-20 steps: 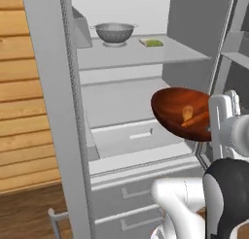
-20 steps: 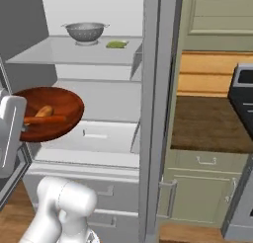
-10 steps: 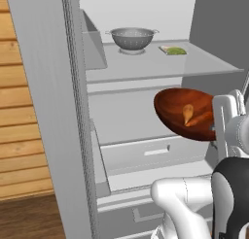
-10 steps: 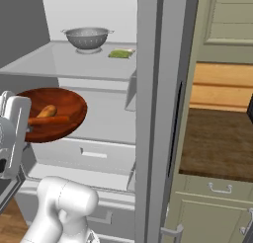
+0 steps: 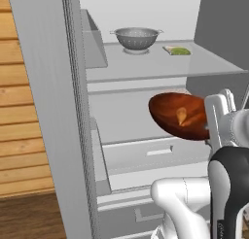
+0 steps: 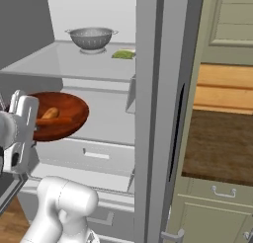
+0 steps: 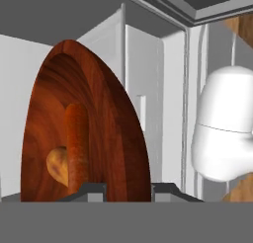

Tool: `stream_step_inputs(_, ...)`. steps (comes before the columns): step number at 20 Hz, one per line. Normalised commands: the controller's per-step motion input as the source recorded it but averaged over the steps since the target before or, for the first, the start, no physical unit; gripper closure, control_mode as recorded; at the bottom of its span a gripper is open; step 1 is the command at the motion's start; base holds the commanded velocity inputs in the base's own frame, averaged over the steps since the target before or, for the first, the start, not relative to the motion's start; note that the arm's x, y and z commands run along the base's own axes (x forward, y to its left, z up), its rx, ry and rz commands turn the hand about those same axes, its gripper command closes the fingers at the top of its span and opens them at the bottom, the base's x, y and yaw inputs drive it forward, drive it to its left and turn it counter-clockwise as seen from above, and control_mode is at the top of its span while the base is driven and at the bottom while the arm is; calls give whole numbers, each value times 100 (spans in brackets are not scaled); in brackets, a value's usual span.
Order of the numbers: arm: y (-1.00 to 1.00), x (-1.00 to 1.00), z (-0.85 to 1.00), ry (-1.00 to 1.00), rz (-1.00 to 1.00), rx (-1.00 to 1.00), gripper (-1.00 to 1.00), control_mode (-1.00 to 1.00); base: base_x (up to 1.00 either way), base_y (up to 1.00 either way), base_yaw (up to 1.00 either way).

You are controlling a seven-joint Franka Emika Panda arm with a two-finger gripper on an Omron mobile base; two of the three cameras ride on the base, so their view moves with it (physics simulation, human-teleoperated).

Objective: Pick the chicken drumstick and carrot from their plates and place them in the bowl. Then put the bowl in the fridge.

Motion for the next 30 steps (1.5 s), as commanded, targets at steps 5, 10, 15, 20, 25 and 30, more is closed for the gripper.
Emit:
stream_step_inputs(5,0,76,-63,-4,4,0,100,-100,0,0,0)
stream_step_inputs(10,0,96,-57,-3,1,0,100,-100,0,0,0)
stream_step_inputs(15,-1,65,-58,-5,4,0,100,-100,0,0,0)
stream_step_inputs(20,0,51,-48,-4,4,0,100,-100,0,0,0)
stream_step_inputs(25,0,35,-35,0,2,0,100,-100,0,0,0)
stream_step_inputs(30,2,40,-33,0,0,0,100,-100,0,0,0)
